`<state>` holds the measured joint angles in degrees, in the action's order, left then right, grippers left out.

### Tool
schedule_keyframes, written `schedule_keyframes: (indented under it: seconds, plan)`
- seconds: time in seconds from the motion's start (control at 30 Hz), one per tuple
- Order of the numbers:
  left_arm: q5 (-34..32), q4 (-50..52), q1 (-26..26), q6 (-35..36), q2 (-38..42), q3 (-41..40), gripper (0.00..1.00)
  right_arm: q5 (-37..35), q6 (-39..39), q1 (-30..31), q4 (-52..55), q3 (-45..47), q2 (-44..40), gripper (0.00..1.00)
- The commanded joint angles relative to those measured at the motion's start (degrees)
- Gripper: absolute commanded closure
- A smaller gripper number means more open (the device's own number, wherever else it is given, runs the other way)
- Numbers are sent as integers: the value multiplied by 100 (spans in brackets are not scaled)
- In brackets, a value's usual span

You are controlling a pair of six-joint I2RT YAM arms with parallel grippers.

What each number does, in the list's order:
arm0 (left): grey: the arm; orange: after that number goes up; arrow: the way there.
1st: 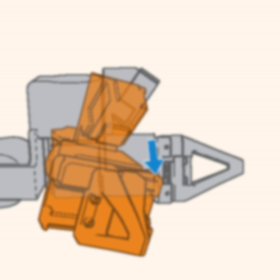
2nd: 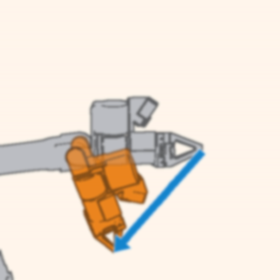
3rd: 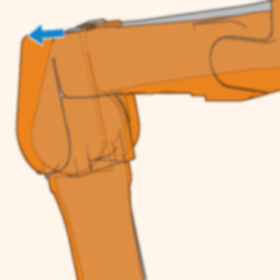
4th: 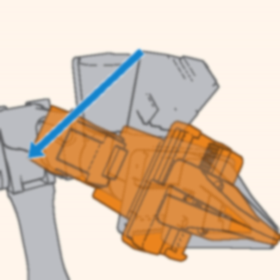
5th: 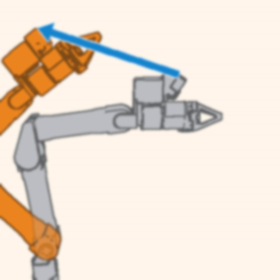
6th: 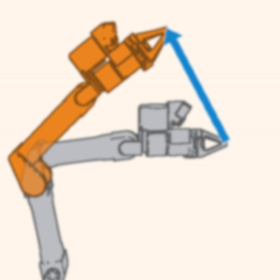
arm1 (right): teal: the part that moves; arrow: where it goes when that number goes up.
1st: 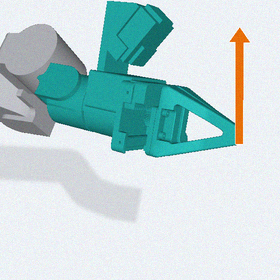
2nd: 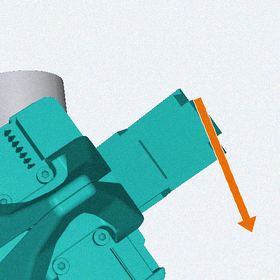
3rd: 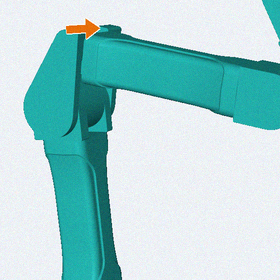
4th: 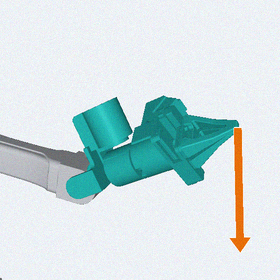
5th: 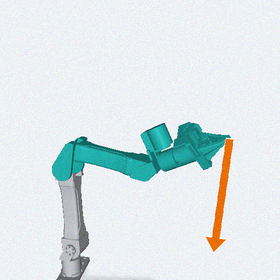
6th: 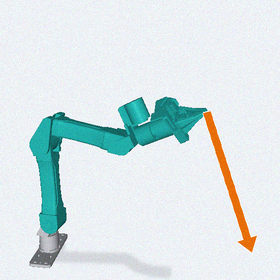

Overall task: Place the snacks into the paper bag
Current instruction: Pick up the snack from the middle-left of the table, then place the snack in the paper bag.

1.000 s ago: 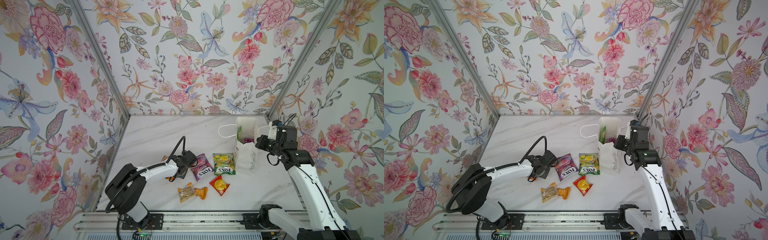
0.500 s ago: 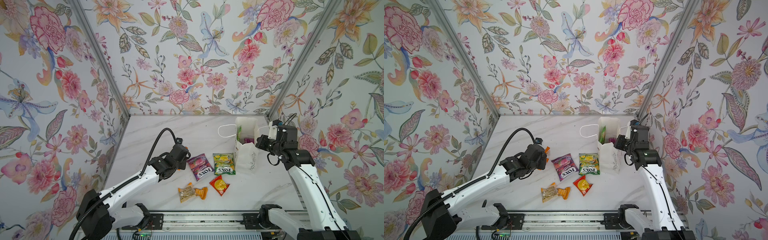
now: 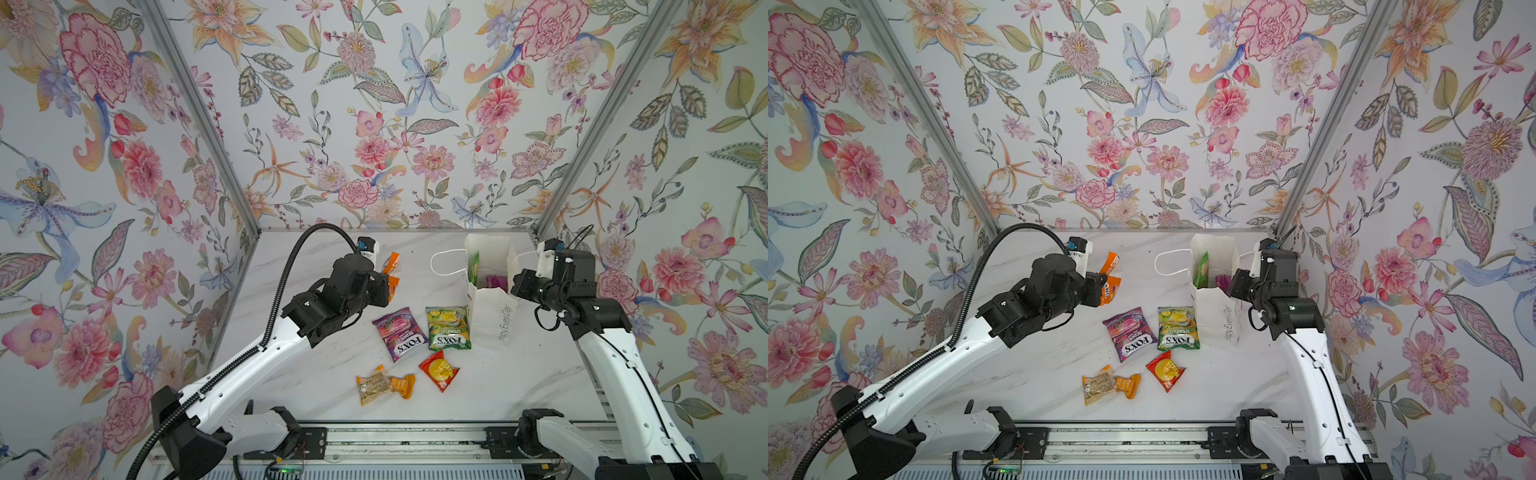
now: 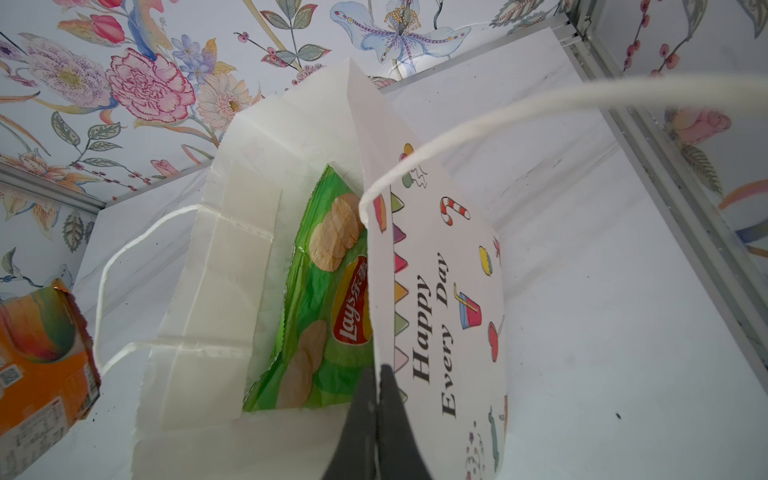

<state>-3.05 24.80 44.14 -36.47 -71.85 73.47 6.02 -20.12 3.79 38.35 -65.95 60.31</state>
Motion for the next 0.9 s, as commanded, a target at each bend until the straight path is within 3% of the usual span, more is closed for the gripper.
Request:
schedule_keyframes:
  seconds: [0.0, 0.33, 0.87]
  plan:
    - [296, -234, -5, 10, -156, 518, 100, 8, 57, 60, 63, -84, -81, 100]
    - [696, -704, 279, -225, -671, 1610, 100, 17, 47, 106, 68, -97, -81, 100]
    - [1579, -1332, 1005, -615, -2503, 3631, 100, -24, 18, 218, 59, -108, -107, 100]
